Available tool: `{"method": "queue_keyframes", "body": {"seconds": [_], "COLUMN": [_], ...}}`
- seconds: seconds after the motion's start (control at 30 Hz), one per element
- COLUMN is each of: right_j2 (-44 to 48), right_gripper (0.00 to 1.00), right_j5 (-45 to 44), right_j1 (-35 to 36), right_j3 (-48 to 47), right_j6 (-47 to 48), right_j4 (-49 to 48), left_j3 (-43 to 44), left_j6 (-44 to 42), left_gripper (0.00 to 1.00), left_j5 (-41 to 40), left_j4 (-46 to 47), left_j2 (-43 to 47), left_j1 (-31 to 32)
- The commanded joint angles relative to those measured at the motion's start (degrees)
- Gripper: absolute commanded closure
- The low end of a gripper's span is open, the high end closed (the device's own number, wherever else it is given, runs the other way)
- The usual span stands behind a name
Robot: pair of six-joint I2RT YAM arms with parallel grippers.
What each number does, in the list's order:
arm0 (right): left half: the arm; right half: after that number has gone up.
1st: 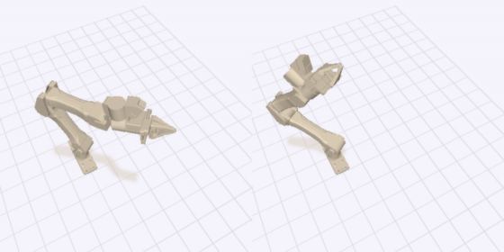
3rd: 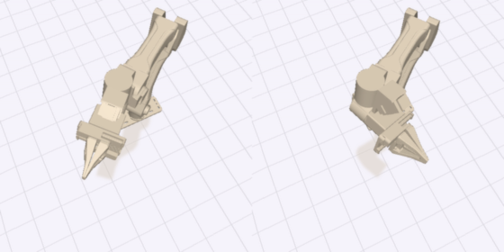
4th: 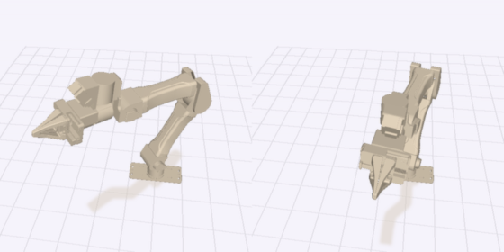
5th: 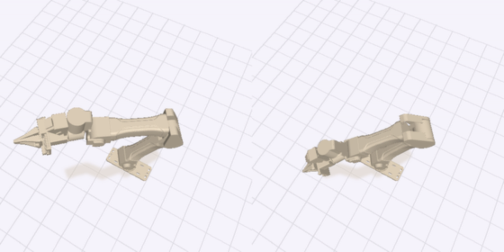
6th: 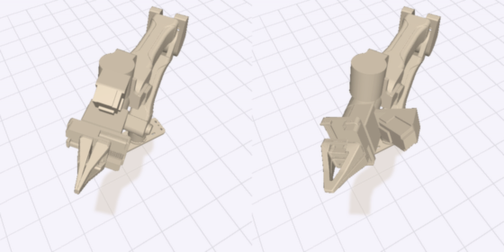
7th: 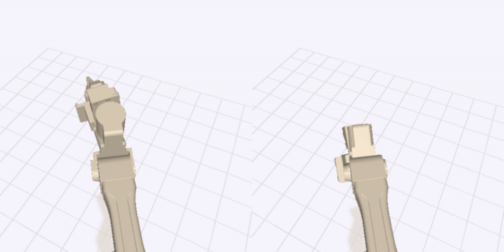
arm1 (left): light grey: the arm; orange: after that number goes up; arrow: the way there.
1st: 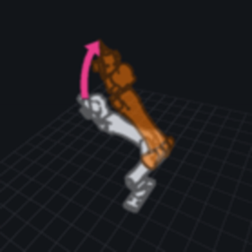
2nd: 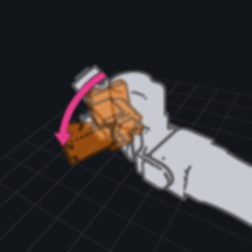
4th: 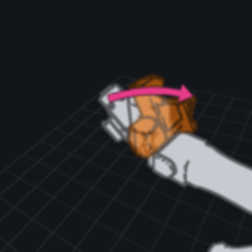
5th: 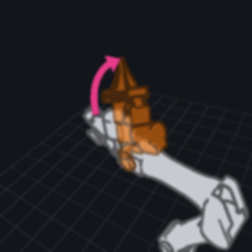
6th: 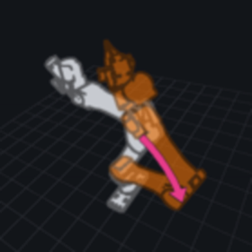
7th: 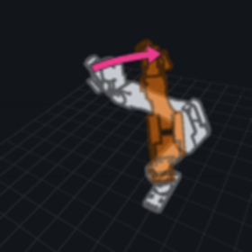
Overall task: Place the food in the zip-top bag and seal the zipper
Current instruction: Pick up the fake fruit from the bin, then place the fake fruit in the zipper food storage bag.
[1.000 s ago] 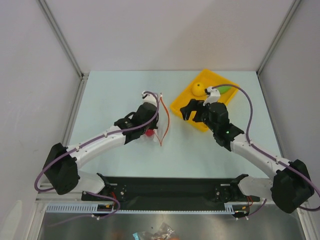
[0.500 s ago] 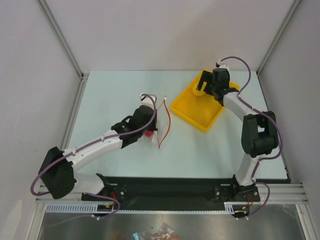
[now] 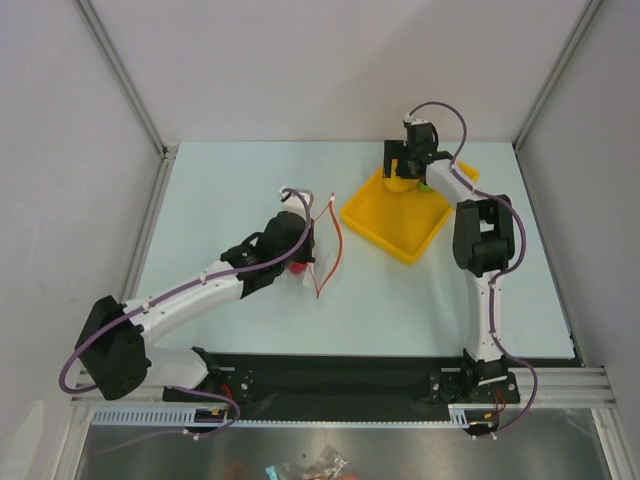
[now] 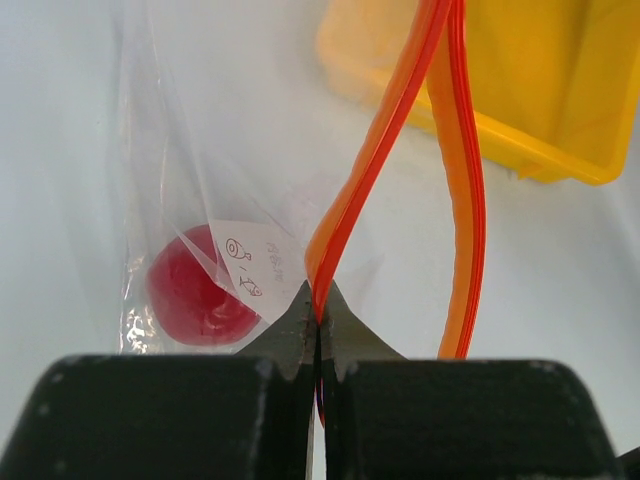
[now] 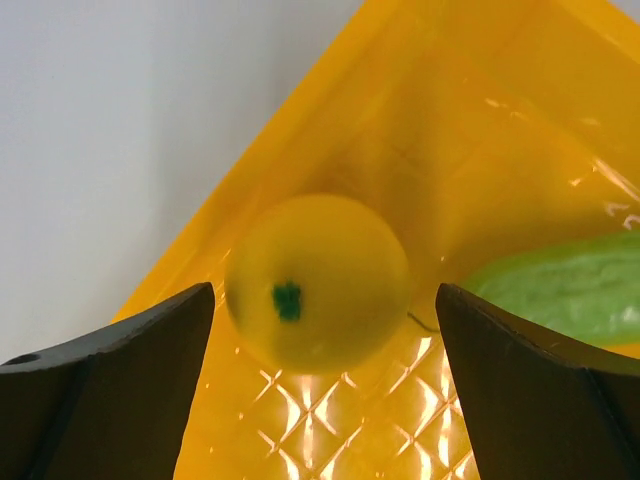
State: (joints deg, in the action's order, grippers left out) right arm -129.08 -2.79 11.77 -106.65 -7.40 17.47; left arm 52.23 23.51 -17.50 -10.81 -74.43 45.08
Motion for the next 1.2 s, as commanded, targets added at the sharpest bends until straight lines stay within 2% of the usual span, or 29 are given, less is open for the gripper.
{"method": "queue_keyframes", "body": {"seconds": [0.0, 0.03, 0.1, 0.13, 0.17, 0.27, 0.4, 0.53, 0.6, 0.63, 0.77, 0.87, 0.9, 1.0, 1.17], "right_j2": [-4.16, -4.95, -6.71, -6.89, -6.72, -3.04, 5.83, 17.5, 21.74, 26.72, 38.33, 46.76, 49.07, 59.44, 68.07], "right_gripper": [0.0, 0.01, 0.12, 0.21, 0.38, 0.48, 0.53, 0.55, 0.56, 0.57, 0.57, 0.57, 0.57, 0.57, 0.6], "right_j5": [-2.22, -2.75, -2.58, -2.57, -2.75, -3.54, -1.61, 1.73, 1.47, 0.51, -2.13, -3.45, -4.58, -5.3, -2.58], "right_j1": [0.18, 0.1, 0.18, 0.27, 0.36, 0.8, 1.06, 1.76, 2.99, 3.95, 11.15, 17.92, 22.03, 28.11, 30.85], "right_j3": [-7.86, -9.0, -12.16, -12.61, -12.36, -6.66, 4.59, 15.82, 19.71, 22.34, 34.64, 38.7, 42.54, 52.64, 61.29], "right_j6": [3.97, 3.88, 3.71, 3.71, 3.36, 2.74, 0.64, -2.26, -3.75, -3.94, -3.5, -2.28, -1.66, 0.28, -2.09], "right_j4": [6.6, 7.39, 10.02, 10.56, 10.82, 7.67, -0.14, -3.84, -5.51, -6.48, -10.96, -12.72, -14.12, -21.67, -29.59], "left_j3": [-0.11, -0.11, -0.11, -0.11, -0.11, -0.02, 0.24, 0.16, 0.24, 0.5, 0.86, 0.86, 0.95, 1.21, 1.12], "left_j6": [0.66, 0.66, 0.66, 0.66, 0.66, 0.66, 0.66, 0.49, 0.57, 0.57, 0.66, 0.05, -0.13, -0.48, -0.57], "left_gripper": [1.0, 1.0, 1.0, 1.0, 1.0, 1.0, 1.0, 1.0, 1.0, 1.0, 1.0, 1.0, 1.0, 1.0, 1.0], "left_j5": [0.97, 0.97, 1.06, 1.06, 1.15, 1.41, 2.2, 2.2, 2.29, 2.47, 3.08, 2.73, 2.12, 1.15, 0.53], "left_j4": [2.02, 2.02, 1.76, 1.67, 1.75, 1.49, 1.4, 1.4, 1.49, 1.32, 0.96, 0.7, 0.44, 0.0, -0.35], "left_j2": [2.89, 2.89, 3.24, 3.33, 3.24, 2.98, 2.36, 2.36, 2.19, 2.1, 2.01, 2.01, 1.84, 2.01, 2.19], "left_j1": [-0.17, -0.17, -0.17, -0.17, -0.17, -0.17, -0.17, -0.17, -0.17, -0.17, -0.17, -0.17, -0.17, -0.08, 0.01]}}
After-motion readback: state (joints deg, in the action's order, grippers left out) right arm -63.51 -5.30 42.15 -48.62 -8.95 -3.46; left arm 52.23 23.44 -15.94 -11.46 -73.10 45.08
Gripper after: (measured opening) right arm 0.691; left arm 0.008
